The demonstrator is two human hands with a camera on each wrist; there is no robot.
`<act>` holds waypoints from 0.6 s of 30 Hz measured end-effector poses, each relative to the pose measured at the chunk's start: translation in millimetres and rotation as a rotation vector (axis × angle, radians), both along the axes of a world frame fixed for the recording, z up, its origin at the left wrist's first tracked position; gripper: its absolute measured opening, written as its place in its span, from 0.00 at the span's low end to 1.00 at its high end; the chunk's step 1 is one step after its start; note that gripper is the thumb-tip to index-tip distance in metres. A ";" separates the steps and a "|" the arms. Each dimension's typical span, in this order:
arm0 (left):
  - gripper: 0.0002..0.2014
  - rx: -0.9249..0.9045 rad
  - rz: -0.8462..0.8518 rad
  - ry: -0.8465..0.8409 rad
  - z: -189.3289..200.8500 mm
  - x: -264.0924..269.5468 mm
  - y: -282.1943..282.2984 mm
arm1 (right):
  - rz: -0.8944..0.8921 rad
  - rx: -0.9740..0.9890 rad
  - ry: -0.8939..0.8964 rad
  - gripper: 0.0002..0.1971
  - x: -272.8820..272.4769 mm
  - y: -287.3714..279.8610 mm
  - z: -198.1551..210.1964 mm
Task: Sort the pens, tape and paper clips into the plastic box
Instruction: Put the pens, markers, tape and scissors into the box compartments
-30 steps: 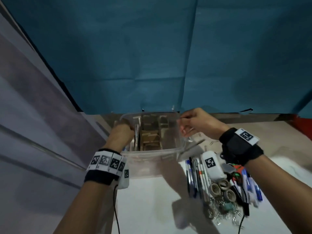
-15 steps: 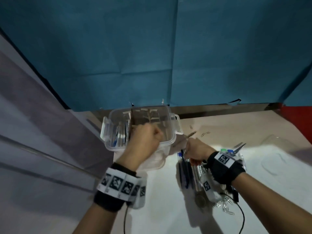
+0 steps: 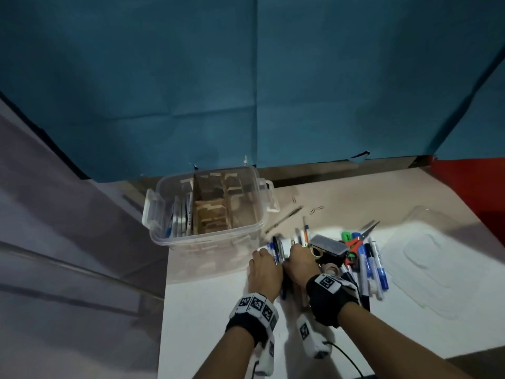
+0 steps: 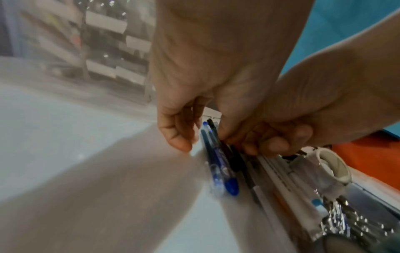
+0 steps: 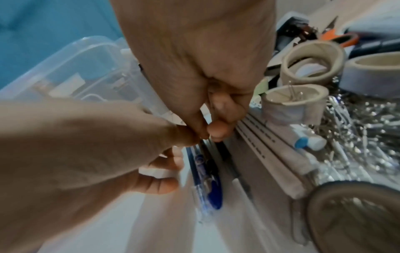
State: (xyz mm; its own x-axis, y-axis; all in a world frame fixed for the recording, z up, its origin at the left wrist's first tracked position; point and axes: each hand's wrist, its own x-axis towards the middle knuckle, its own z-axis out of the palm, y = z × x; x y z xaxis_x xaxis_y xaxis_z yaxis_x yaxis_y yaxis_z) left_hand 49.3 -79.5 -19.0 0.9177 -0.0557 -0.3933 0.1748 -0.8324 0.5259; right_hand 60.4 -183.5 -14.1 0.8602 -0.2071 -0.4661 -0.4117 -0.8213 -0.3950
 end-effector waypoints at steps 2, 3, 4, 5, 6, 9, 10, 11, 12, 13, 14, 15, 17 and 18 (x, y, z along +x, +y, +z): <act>0.18 -0.045 0.054 0.022 -2.6 2.5 -1.3 | -0.040 0.037 -0.002 0.12 -0.4 -3.2 -0.6; 0.18 -0.066 0.073 0.036 -3.3 4.1 -0.2 | -0.055 0.051 0.000 0.13 -0.7 -5.1 -2.0; 0.18 -0.080 0.087 0.048 -3.1 5.3 1.0 | -0.065 0.066 0.006 0.13 -1.0 -6.3 -2.1; 0.18 -0.088 0.097 0.055 -2.7 6.3 2.2 | -0.067 0.079 0.007 0.13 -1.6 -7.1 -0.8; 0.17 -0.088 0.106 0.064 -1.5 6.5 3.8 | -0.073 0.090 0.004 0.11 -2.0 -7.8 0.3; 0.15 -0.050 0.103 0.082 -0.4 4.9 11.8 | -0.103 0.130 -0.020 0.10 -0.9 -9.2 3.7; 0.15 -0.032 0.098 0.086 -0.7 3.4 15.4 | -0.108 0.136 -0.036 0.13 -0.2 -8.9 5.7; 0.15 -0.013 0.095 0.087 -0.8 2.1 19.1 | -0.116 0.139 -0.052 0.12 1.1 -7.7 8.4; 0.15 0.006 0.091 0.088 -1.0 0.3 22.6 | -0.114 0.142 -0.068 0.12 1.9 -6.2 10.7; 0.15 0.028 0.087 0.085 -1.4 -1.6 25.9 | -0.105 0.145 -0.077 0.11 2.7 -3.8 11.8; 0.15 0.049 0.082 0.083 -2.0 -3.2 28.8 | -0.083 0.140 -0.083 0.10 2.9 -0.9 12.4; 0.14 0.069 0.076 0.080 -2.6 -4.9 31.5 | -0.054 0.122 -0.085 0.09 2.1 3.3 12.7; 0.12 0.090 0.067 0.077 -3.1 -8.1 36.1 | 0.024 0.049 -0.093 0.10 -3.7 13.2 9.3; 0.12 0.090 0.062 0.074 -4.2 -9.3 38.0 | 0.068 -0.003 -0.101 0.13 -8.7 18.2 7.3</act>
